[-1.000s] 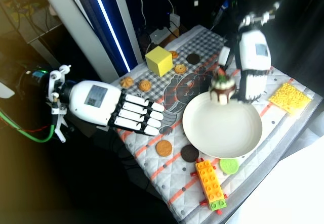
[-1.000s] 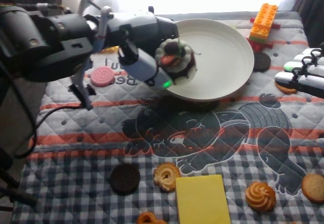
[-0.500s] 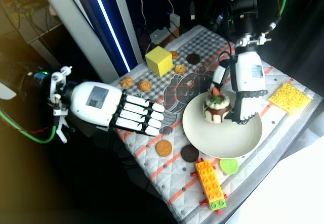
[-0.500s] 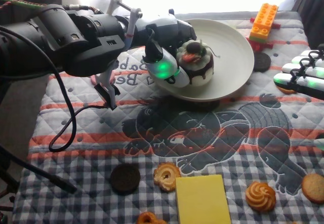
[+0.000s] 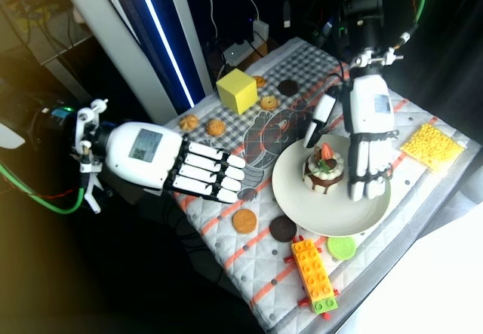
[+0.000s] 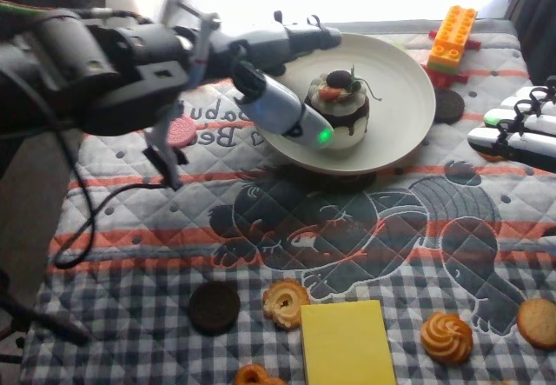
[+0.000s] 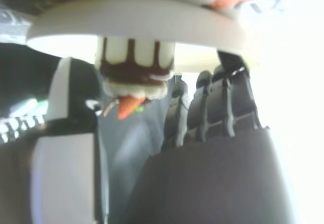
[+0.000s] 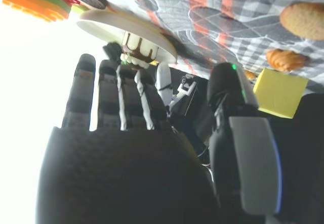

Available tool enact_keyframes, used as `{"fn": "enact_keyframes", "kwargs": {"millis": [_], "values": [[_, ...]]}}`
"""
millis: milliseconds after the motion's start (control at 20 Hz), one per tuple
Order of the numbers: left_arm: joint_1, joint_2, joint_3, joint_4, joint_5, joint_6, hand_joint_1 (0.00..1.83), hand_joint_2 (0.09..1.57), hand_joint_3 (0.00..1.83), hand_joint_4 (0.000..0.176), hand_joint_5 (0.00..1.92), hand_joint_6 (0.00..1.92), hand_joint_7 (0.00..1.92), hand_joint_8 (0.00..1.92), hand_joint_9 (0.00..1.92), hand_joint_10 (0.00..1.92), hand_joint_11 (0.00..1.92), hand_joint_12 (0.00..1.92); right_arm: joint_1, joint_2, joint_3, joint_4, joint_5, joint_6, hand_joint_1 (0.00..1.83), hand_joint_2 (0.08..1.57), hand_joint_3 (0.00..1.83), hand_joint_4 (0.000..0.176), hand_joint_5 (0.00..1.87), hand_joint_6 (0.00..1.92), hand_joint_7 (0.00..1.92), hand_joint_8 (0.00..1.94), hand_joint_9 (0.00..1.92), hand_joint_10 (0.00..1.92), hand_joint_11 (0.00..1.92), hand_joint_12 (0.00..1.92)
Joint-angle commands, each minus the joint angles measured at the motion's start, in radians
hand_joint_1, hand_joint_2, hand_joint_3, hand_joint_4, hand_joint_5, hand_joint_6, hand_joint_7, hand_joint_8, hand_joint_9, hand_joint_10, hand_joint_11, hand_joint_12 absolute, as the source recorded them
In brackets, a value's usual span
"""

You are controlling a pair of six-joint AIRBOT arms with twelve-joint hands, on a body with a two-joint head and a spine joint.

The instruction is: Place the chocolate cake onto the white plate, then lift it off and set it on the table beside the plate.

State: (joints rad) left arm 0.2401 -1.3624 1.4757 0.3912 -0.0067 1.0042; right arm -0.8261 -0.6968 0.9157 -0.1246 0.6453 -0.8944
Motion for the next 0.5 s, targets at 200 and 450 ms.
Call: {"fn": "enact_keyframes", "kwargs": {"millis": [200,450], "values": [[0.013,0.175,-0.128,-0.032,-0.262,-0.022,0.75,0.95,0.00,0.121,0.00,0.00,0.00,0.00,0.00,0.00,0.00,0.00,0.023,0.004,0.000,0.016,0.115,0.009,0.59,1.22,0.00,0.065,0.00,0.00,0.00,0.00,0.00,0.00,0.01,0.00],[0.135,0.378,-0.277,-0.034,-0.501,-0.138,0.85,1.13,0.03,0.117,0.00,0.00,0.00,0.00,0.00,0.00,0.00,0.00,0.119,-0.035,0.025,-0.003,0.127,0.009,0.69,1.20,0.00,0.082,0.00,0.00,0.00,0.00,0.00,0.00,0.00,0.00]]}}
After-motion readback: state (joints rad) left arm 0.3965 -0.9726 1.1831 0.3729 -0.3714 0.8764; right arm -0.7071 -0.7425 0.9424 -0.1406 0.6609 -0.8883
